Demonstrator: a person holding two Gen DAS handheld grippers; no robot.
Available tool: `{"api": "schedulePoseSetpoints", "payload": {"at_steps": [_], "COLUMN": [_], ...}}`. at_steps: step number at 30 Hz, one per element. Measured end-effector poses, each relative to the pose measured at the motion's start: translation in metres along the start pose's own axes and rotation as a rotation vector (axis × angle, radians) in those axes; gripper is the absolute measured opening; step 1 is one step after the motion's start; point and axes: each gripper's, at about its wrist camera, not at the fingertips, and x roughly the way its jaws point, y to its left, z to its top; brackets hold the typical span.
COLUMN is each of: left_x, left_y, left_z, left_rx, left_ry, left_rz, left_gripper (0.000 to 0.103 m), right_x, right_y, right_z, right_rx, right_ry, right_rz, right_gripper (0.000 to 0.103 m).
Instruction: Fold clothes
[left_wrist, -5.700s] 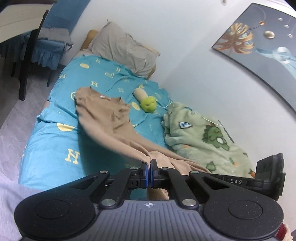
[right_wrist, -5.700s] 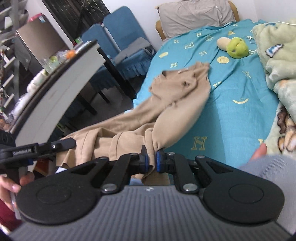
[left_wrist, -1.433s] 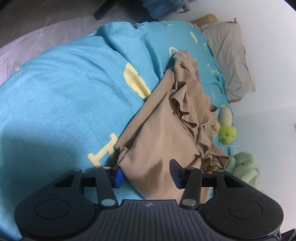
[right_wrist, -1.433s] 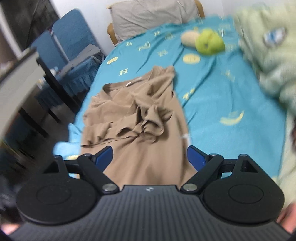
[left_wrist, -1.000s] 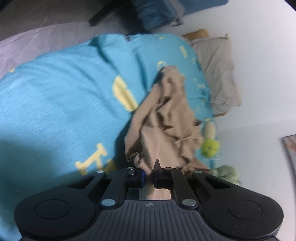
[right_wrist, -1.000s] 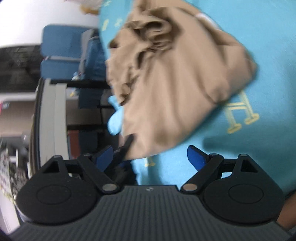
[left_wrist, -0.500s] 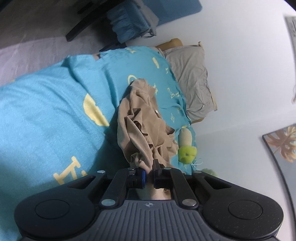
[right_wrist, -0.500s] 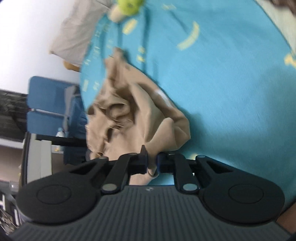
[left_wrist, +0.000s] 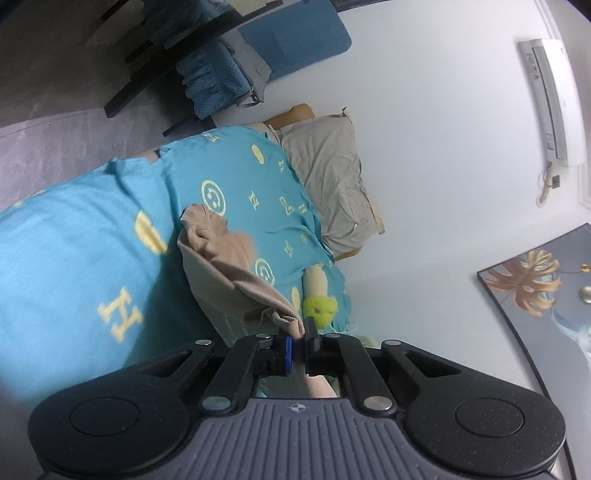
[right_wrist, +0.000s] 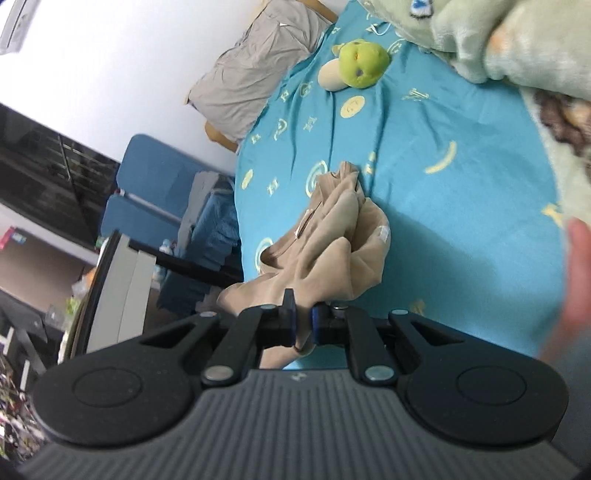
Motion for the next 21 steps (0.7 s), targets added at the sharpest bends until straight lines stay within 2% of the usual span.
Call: {"api": "schedulePoseSetpoints", "payload": {"at_steps": [5, 9, 12, 16, 21], "left_x": [-0.038, -0.035, -0.019, 0.02, 0.081], "left_y": [-0.004, -0.007, -0.013, -0.018, -0.016], "left_z": [-0.016, -0.014, -0.003, 0.017, 0.05], "left_rx": [-0.001, -0.023, -0.017, -0.001, 0.02], "left_ry": [0.001, 0.008, 0.008, 0.0, 0.004], "left_rz": [0.024, 0.027, 0.022, 0.068, 0.134], "left_gripper": [0.006, 0.006, 0.006, 0.006, 0.007], "right_x": [-0.038, -0.042, -0.033, -0.001, 0.058], "right_y": [-0.002, -0.001, 0.006, 0.016, 0.023], "right_z": [-0.023, -0.023, -0.011, 0.014, 0.048], "right_rx": [0.031, 0.047, 0.044, 0.045, 0.063], "right_ry": [0.071, 0.084, 0.073, 0.074, 0.098], "right_rz": [-0.003, -0.013, -0.009, -0.027, -0.073], "right_gripper": [0.011, 0.011, 0.011, 0.011, 0.011]}}
